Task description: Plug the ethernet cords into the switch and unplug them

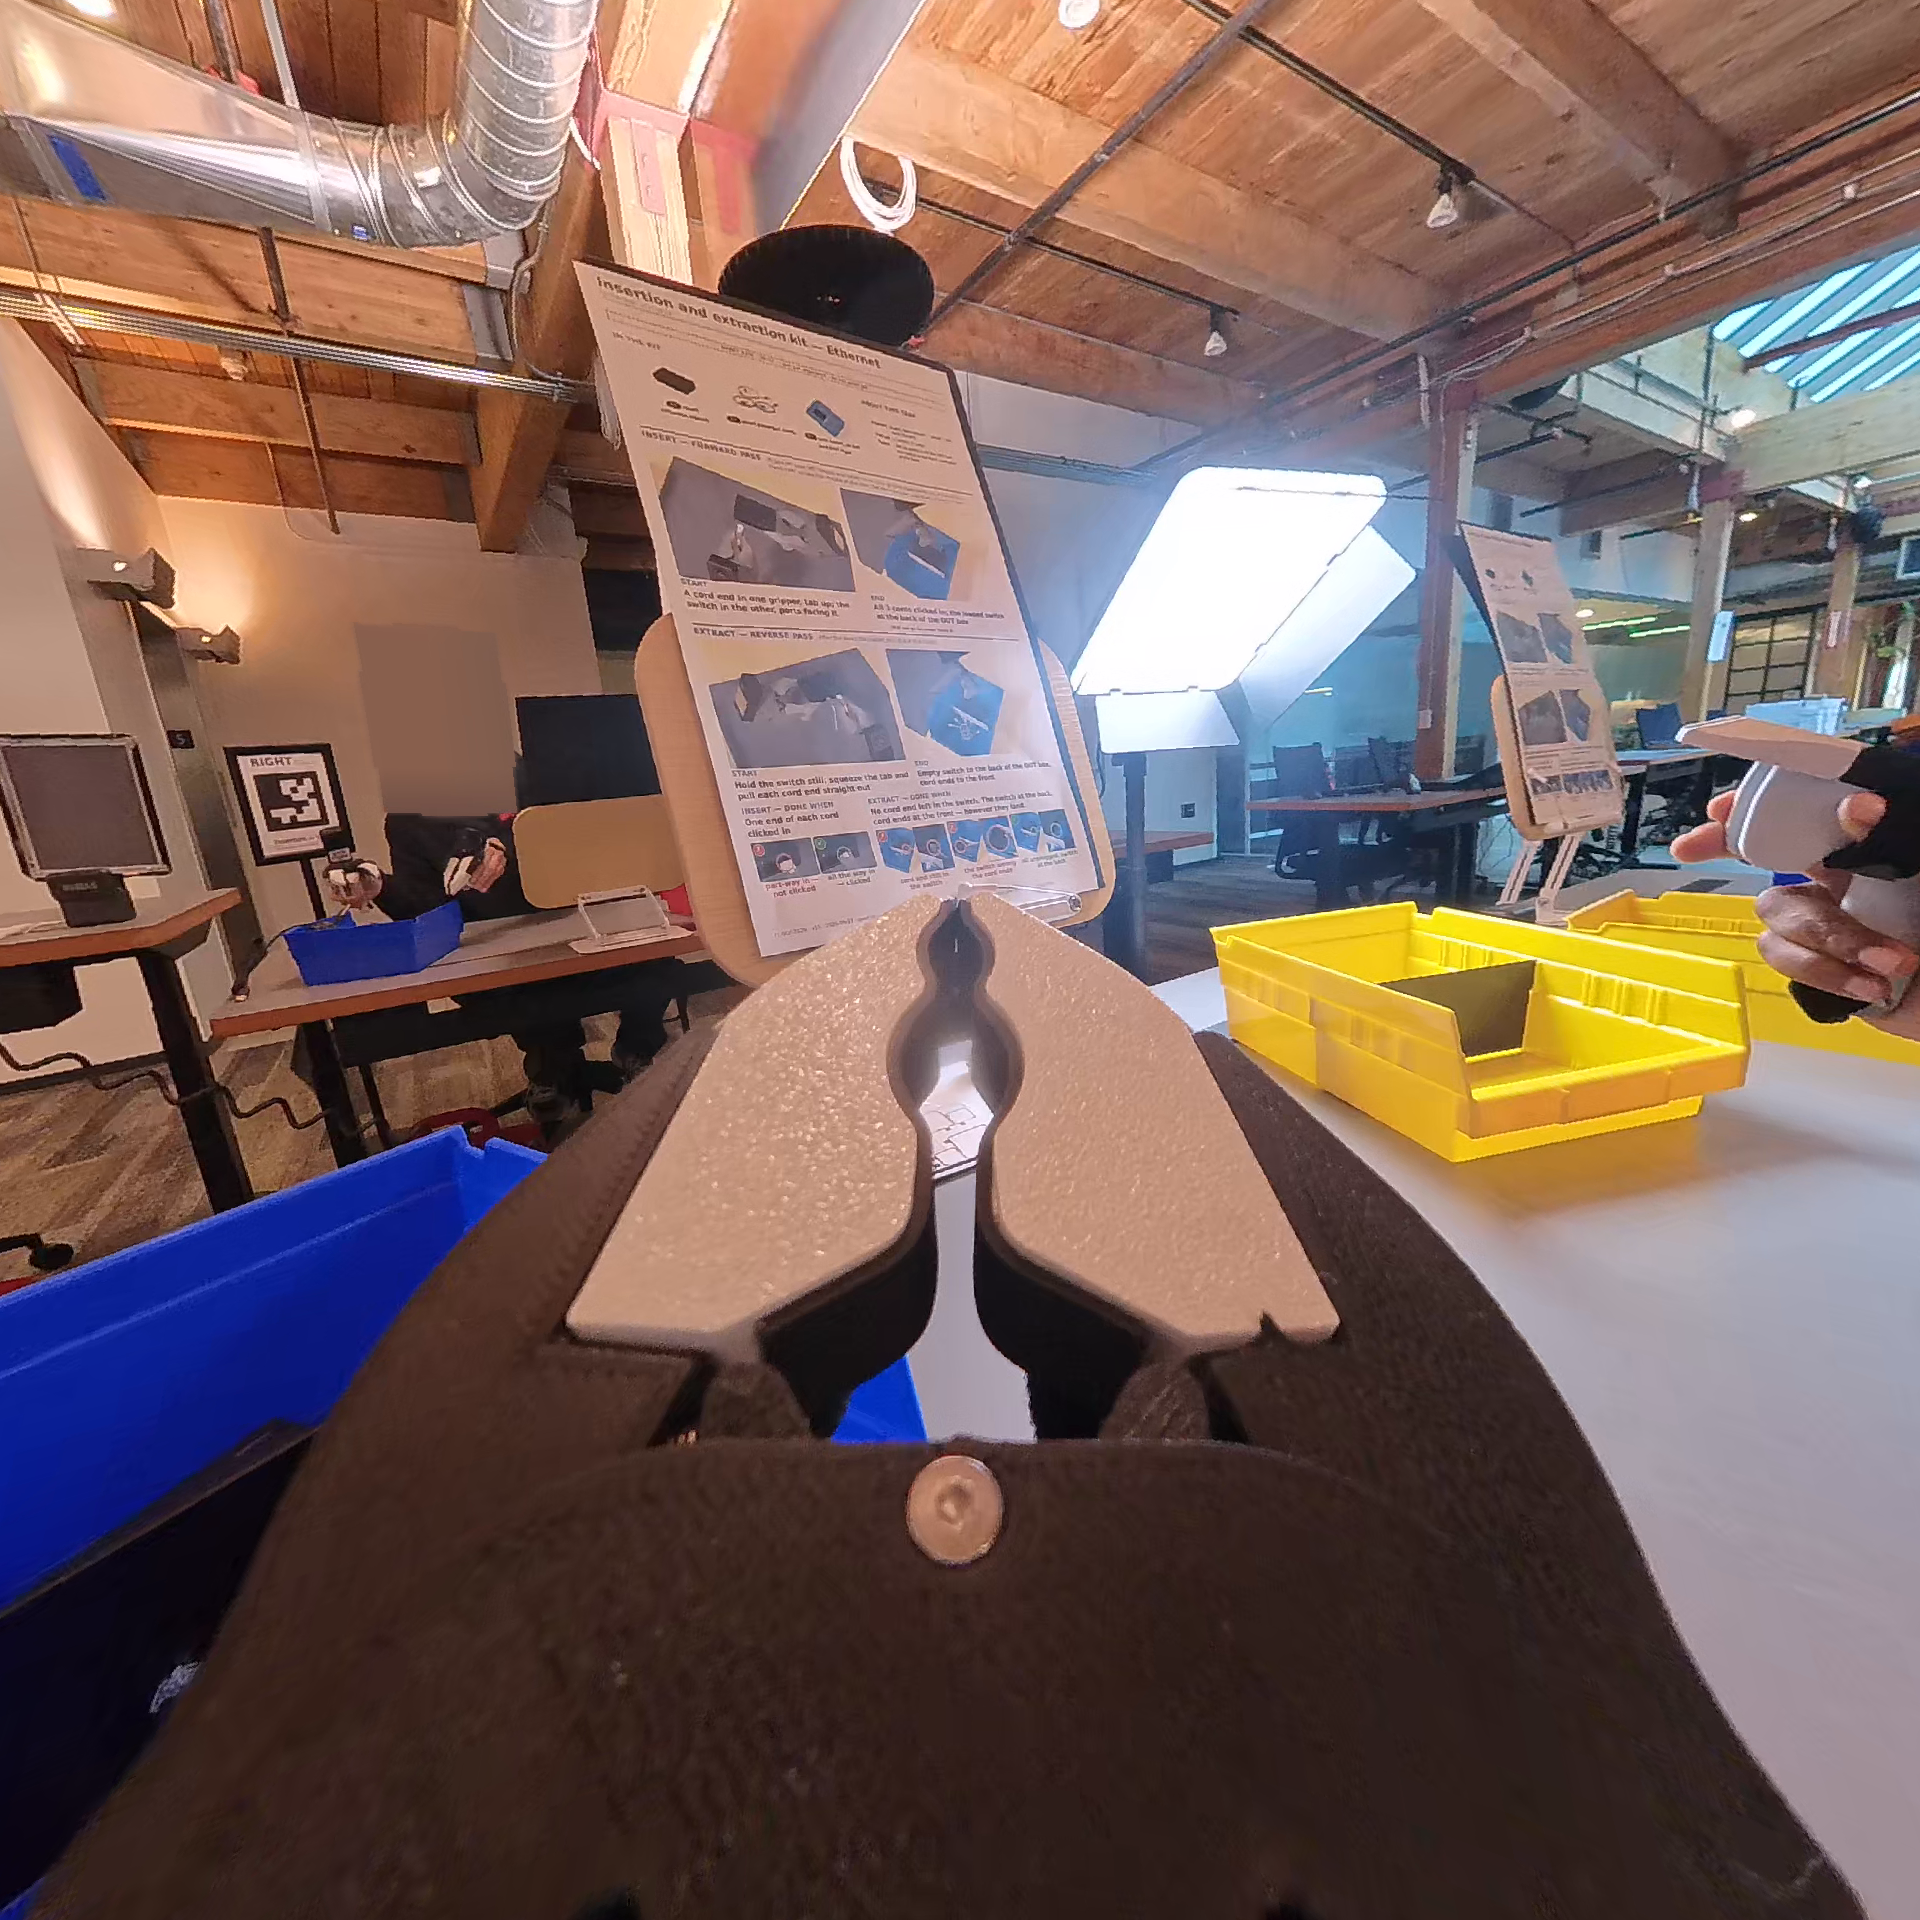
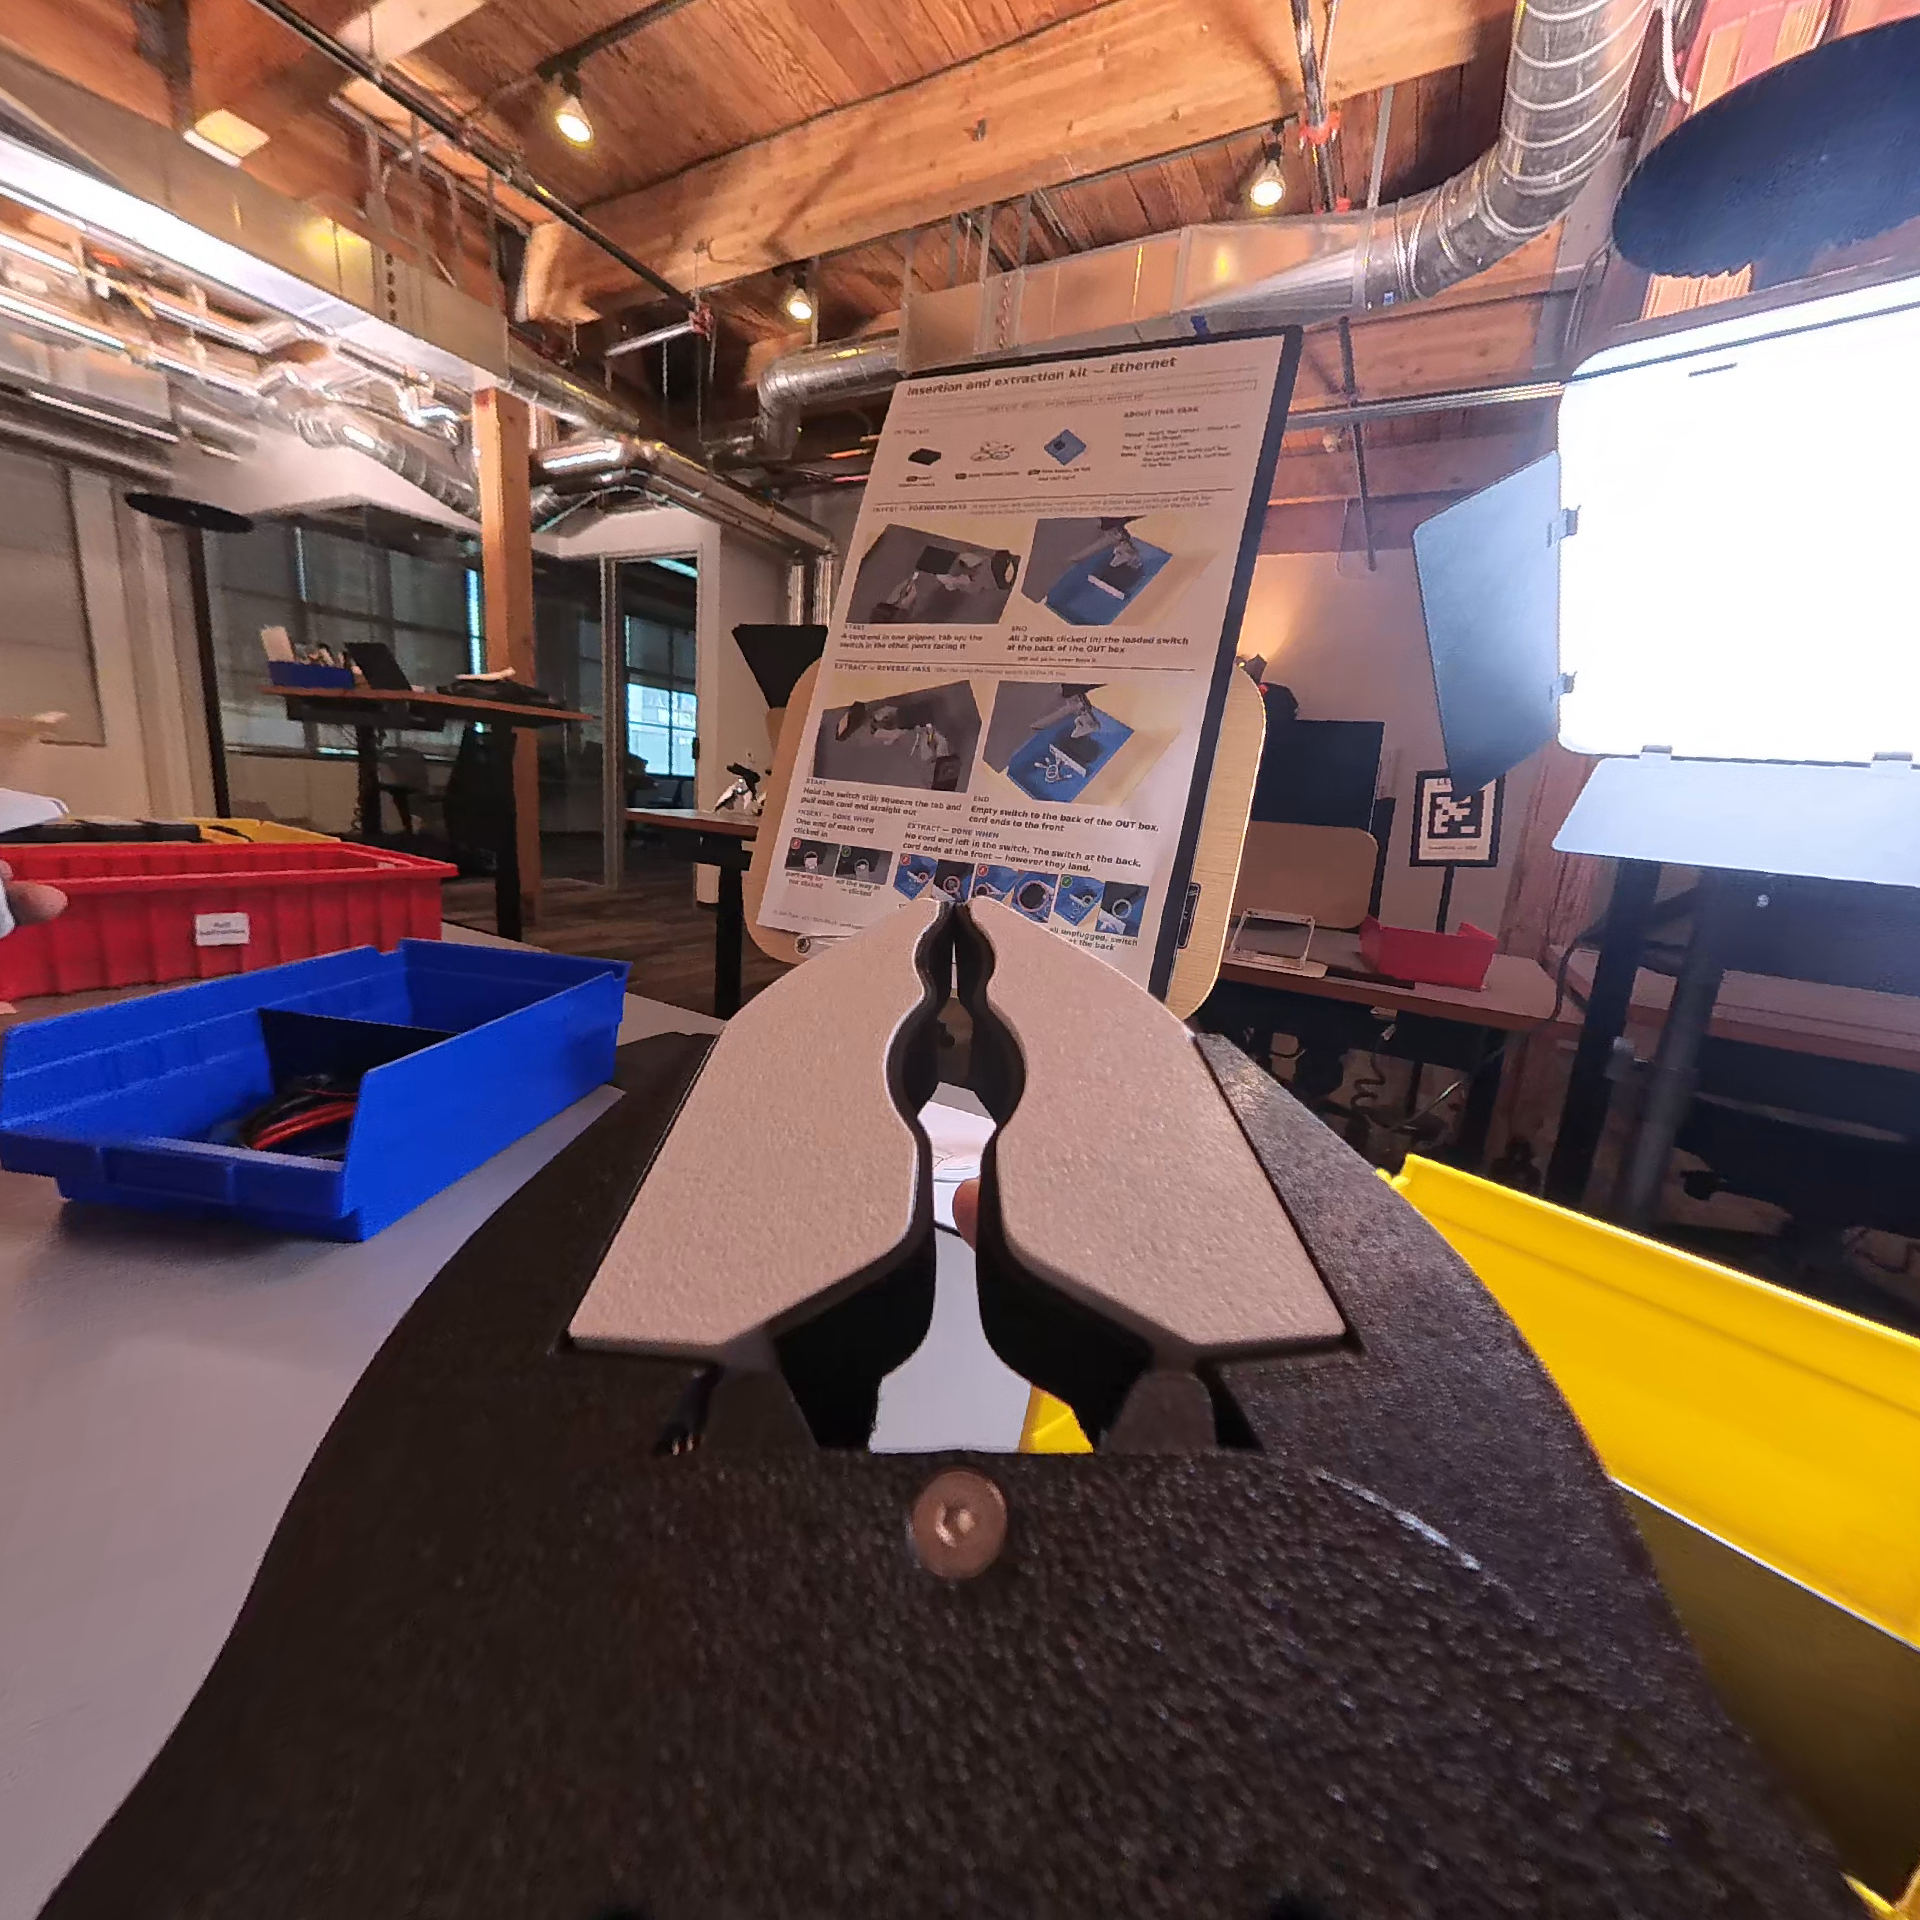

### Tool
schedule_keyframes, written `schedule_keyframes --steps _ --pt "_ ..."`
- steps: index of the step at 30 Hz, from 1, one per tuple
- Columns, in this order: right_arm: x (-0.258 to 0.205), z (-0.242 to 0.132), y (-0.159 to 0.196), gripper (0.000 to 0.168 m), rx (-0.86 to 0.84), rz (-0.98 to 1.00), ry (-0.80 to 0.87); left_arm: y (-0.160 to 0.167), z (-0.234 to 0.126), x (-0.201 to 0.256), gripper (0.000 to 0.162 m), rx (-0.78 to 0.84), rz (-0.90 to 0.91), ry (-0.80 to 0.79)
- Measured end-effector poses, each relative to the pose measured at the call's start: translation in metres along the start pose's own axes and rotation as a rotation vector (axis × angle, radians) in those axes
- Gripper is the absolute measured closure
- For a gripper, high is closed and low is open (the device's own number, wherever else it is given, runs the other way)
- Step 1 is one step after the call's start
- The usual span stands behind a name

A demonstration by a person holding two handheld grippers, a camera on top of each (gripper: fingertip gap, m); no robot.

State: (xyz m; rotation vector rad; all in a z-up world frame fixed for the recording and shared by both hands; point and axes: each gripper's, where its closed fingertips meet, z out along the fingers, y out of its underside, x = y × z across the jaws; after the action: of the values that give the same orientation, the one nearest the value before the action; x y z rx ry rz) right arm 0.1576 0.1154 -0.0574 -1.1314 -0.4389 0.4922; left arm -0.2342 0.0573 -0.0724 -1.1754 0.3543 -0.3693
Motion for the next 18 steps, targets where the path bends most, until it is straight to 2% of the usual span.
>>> schedule_keyframes --steps 10,18 --pt "0.000 0.004 0.001 0.168 -0.026 0.004 -0.003 0.003 0.003 -0.003 0.162 -0.039 0.037 -0.029" --pt "-0.016 0.059 0.043 0.168 -0.248 -0.052 -0.062 0.032 0.028 -0.041 0.162 -0.303 0.150 -0.152"
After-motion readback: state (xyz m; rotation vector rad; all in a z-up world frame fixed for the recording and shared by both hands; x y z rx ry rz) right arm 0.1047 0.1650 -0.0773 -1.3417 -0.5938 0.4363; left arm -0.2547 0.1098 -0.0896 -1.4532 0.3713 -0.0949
